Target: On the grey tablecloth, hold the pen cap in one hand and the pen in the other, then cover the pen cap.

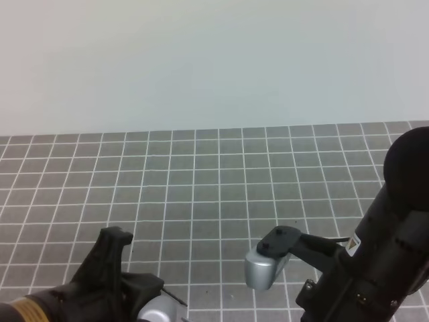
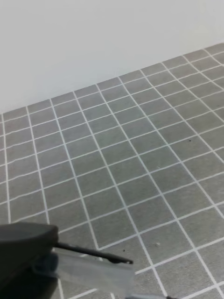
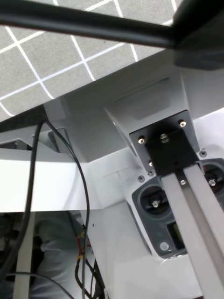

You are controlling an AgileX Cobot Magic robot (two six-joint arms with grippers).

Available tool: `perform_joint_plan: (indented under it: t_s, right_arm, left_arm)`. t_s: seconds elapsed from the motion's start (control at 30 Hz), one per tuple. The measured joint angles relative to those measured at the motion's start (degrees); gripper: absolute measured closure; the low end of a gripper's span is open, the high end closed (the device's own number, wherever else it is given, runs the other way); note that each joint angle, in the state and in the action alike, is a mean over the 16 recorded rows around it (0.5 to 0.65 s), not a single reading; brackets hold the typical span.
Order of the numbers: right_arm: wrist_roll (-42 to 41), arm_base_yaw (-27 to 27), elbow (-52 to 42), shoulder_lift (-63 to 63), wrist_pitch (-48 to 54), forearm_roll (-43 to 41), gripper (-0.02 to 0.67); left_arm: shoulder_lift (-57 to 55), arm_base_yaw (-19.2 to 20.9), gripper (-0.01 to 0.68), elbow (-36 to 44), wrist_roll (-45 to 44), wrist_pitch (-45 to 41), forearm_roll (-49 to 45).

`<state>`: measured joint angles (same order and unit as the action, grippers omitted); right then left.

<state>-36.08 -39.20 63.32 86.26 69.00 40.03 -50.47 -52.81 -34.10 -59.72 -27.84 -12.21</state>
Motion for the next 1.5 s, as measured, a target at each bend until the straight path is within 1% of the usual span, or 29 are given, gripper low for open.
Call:
perform_joint_plan:
  t_s: [0.53, 1.07, 1.5]
  right_arm:
    - [-0.3, 0.0, 0.0, 0.5, 0.0, 0.3, 0.585]
    - [-1.2, 0.0, 0.2, 0.5, 0.0, 1.9, 0.585]
    - [-0.9, 0.0, 4.5, 2.9, 0.0, 2.5, 0.585]
  left_arm:
    - [0.0, 0.0, 0.603, 0.0, -0.2, -2.8, -0.1]
    - [0.0, 0.0, 0.603, 0.0, -0.2, -2.7, 0.7]
    - [0.0, 0.0, 0.603, 0.0, -0.2, -2.2, 1.4]
